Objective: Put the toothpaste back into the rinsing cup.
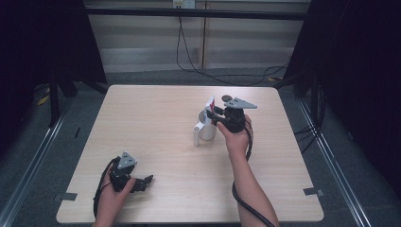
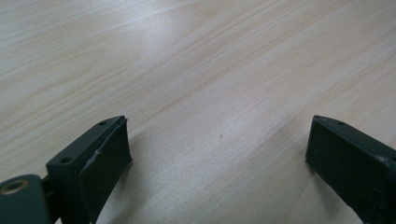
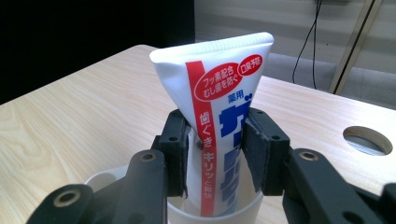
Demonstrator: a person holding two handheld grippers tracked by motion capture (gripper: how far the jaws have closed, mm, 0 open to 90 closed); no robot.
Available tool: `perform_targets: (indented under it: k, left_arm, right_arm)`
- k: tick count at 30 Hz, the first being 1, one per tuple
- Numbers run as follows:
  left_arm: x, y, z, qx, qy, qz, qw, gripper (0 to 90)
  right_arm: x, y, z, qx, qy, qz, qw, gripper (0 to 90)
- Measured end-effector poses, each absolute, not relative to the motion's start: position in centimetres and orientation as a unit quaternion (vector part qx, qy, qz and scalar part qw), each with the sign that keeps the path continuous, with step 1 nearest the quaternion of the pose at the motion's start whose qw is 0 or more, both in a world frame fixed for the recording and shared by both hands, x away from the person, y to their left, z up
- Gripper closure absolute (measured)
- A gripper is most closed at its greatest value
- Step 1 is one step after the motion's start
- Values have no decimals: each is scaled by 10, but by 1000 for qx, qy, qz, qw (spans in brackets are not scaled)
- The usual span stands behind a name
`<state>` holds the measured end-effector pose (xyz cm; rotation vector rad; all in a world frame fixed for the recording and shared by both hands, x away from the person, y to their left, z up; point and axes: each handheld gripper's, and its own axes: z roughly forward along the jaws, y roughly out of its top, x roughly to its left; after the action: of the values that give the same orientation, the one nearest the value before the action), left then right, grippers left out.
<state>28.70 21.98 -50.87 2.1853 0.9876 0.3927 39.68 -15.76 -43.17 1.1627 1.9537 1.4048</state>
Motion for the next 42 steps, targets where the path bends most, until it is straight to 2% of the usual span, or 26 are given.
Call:
perform_targets:
  k: [12, 13, 16, 21, 31, 42]
  left_arm:
    - [287, 220, -509, 843, 381, 151, 348, 62]
    - [287, 220, -509, 843, 381, 151, 348, 62]
    - [287, 220, -509, 844, 380, 153, 347, 58]
    - [287, 220, -509, 844, 379, 152, 348, 58]
    - [287, 220, -509, 844, 379, 152, 348, 57]
    - [288, 219, -509, 842, 382, 154, 349, 47]
  right_arm:
    - [396, -155, -433, 416, 722, 501, 233, 603]
    - [395, -156, -432, 413, 714, 515, 235, 675]
    - [394, -160, -421, 423, 679, 553, 233, 670]
    - [391, -156, -410, 408, 699, 536, 240, 630]
    - [386, -156, -419, 405, 727, 500, 240, 559]
    - [381, -159, -415, 399, 750, 471, 237, 421]
